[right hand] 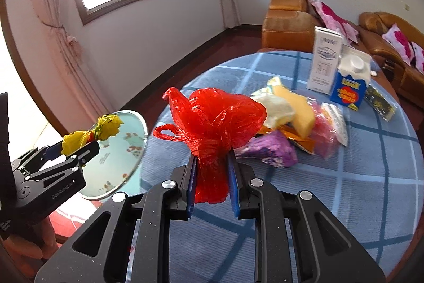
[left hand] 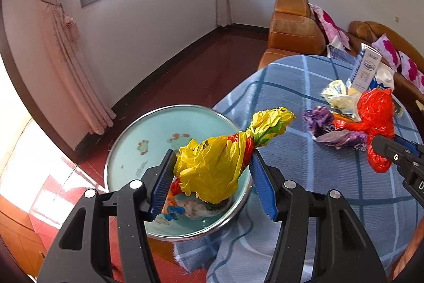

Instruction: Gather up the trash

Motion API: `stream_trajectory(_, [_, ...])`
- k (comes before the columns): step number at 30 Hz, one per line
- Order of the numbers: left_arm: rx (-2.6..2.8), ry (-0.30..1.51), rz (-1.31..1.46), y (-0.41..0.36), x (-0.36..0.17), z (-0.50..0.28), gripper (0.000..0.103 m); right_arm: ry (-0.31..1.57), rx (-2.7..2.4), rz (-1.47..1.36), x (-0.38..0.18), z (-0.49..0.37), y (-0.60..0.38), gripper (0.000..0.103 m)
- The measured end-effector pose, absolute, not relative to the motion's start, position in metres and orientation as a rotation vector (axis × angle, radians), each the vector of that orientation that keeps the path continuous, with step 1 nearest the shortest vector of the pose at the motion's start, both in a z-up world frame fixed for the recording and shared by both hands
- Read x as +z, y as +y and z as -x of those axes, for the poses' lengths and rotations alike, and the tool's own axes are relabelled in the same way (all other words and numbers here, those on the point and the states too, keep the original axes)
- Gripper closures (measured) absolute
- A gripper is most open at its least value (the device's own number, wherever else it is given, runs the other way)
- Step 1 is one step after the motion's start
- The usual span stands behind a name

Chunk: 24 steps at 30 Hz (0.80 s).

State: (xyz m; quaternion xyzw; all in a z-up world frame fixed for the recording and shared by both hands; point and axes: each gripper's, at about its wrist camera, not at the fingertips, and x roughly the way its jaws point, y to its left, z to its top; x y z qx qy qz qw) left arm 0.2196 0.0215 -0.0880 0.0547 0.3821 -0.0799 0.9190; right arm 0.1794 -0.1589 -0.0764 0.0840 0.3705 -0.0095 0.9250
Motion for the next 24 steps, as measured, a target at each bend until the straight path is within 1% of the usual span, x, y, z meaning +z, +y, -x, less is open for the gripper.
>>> stream_trajectory(24, [-0.020, 0.793, -0.068, 0.087, -0.089, -0.223, 0.047, 0.765, 0.136, -0.100, -0.073, -0.210, -0.080, 0.081])
